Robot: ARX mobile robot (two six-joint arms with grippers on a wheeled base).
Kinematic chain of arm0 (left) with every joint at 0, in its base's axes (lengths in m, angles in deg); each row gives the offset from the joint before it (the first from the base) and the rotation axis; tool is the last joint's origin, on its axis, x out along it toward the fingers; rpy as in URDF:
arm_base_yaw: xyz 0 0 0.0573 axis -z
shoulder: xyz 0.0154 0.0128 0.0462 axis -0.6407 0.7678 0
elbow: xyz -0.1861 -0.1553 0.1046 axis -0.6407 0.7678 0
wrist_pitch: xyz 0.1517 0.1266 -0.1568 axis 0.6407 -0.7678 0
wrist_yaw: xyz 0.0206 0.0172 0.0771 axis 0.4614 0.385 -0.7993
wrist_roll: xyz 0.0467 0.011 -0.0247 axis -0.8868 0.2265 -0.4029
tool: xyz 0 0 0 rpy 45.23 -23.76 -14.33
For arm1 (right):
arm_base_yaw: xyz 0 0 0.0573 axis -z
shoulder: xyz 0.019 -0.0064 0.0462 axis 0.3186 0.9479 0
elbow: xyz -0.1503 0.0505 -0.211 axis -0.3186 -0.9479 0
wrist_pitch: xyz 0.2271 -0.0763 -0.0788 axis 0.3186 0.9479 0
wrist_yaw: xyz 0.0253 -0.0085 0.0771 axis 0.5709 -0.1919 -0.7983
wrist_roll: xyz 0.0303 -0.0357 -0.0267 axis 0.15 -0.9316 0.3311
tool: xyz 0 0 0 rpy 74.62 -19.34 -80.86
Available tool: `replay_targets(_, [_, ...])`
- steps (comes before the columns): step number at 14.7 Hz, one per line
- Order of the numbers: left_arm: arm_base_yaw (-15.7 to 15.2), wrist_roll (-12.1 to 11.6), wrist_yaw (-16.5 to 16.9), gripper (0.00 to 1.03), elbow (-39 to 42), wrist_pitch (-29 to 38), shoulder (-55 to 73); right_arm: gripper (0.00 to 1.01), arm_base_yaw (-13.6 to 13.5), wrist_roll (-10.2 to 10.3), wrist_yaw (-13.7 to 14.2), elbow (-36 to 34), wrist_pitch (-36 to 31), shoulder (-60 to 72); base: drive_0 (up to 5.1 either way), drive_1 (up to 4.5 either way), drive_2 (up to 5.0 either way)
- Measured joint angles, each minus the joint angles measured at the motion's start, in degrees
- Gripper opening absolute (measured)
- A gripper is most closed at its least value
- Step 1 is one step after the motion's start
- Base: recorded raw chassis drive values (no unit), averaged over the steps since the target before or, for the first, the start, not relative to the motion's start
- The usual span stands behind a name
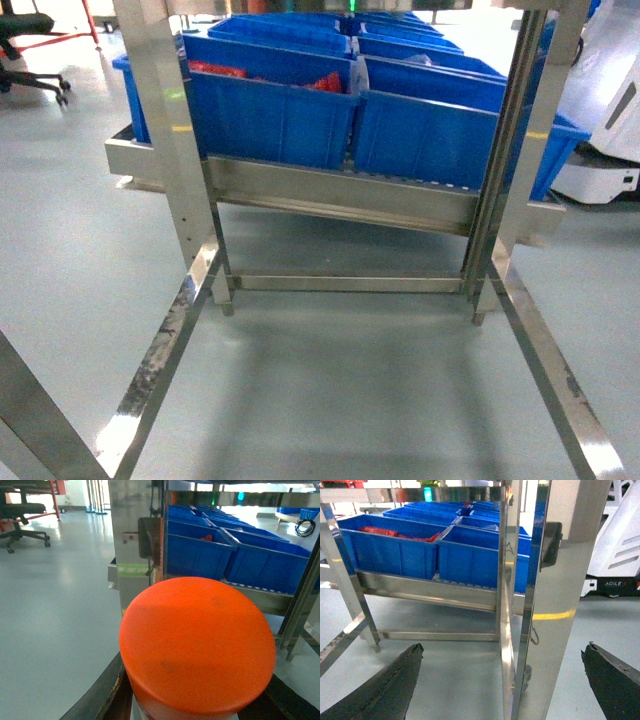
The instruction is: Pick capacitor and pack into box
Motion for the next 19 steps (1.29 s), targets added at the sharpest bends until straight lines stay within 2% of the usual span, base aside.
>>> replay_targets(10, [0.0, 0.0, 0.07, 0.45, 0.0, 0.04, 0.0, 0.98, 0.0, 0.02, 0.0, 0.0, -0.13, 0.0, 0.0, 0.0, 0.0])
replay_targets(19, [0.0, -0.09, 0.09, 0.45, 0.0, 0.04, 0.0, 0.98, 0.0, 0.02, 0.02, 0.0, -0.07, 0.0, -4.8, 2.42, 2.7])
